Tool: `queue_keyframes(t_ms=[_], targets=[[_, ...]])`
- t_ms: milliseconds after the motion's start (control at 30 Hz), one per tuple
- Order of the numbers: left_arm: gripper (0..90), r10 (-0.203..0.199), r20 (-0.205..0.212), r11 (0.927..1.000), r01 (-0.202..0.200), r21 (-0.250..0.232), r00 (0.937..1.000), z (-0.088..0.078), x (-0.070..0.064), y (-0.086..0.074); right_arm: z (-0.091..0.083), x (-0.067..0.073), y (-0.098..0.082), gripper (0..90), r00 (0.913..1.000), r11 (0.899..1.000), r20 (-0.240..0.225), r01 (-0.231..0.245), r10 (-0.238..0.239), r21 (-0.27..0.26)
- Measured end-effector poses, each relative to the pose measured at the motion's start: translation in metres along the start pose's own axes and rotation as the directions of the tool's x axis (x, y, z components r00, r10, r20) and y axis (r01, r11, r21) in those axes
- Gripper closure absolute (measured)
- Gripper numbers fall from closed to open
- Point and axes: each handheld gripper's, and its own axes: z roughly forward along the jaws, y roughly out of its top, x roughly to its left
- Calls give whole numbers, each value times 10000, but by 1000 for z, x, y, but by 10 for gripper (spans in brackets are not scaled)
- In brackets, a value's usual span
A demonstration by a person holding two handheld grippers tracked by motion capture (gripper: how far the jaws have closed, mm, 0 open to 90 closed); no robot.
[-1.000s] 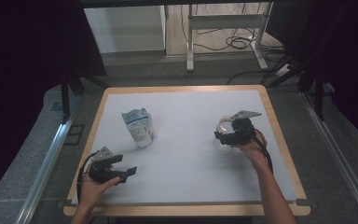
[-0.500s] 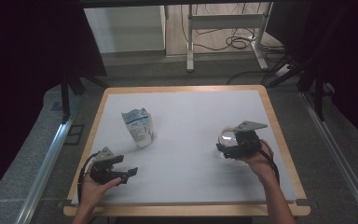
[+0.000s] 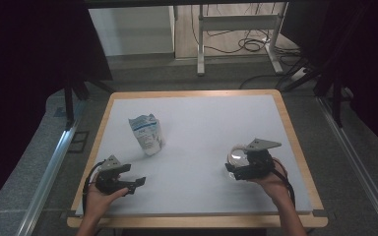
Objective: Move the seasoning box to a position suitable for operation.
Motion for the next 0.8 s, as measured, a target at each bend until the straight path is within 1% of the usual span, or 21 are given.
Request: queue_keyframes(t_ms=[200, 300, 333, 367, 433, 500, 600, 633, 667, 733, 800], targets=[[178, 58, 18, 10000, -59, 59, 10000, 1, -2, 0, 9, 13, -3, 114, 9992, 9994, -311, 266, -259, 219], [177, 56, 23, 10000, -56, 53, 10000, 1, -2, 0, 14, 15, -6, 114, 9988, 9980, -130, 472, -467, 425], [177, 27, 19, 10000, -27, 47, 10000, 1, -2, 0, 17, 15, -7, 114, 9989, 9977, -90, 471, -467, 489], [177, 10, 17, 10000, -10, 40, 10000, 1, -2, -1, 18, 14, -8, 114, 9993, 9987, -114, 359, -355, 375], [177, 30, 8, 10000, -30, 39, 10000, 0, -1, -1, 17, 13, -9, 114, 9994, 9990, -151, 314, -310, 302], [177, 22, 7, 10000, -23, 47, 10000, 1, -1, -1, 17, 14, -9, 113, 9991, 9987, -119, 423, -419, 298], [175, 71, 19, 9999, -71, 74, 10000, 2, -3, -1, 17, 15, -10, 110, 9989, 9985, -85, 465, -462, 277], [175, 75, 35, 9999, -76, 78, 10000, 2, -3, -1, 17, 16, -10, 96, 9990, 9988, 18, 452, -452, 173], [175, 79, 37, 9999, -79, 86, 10000, 2, -4, -1, 17, 17, -10, 60, 9986, 9988, 183, 488, -488, 7], [174, 94, 36, 9999, -95, 79, 9999, 2, -4, 0, 17, 17, -9, 28, 9985, 9987, 190, 516, -517, 13], [174, 79, 43, 9999, -79, 68, 10000, 2, -4, 0, 13, 15, -7, 25, 9992, 9993, 198, 347, -344, -162]])
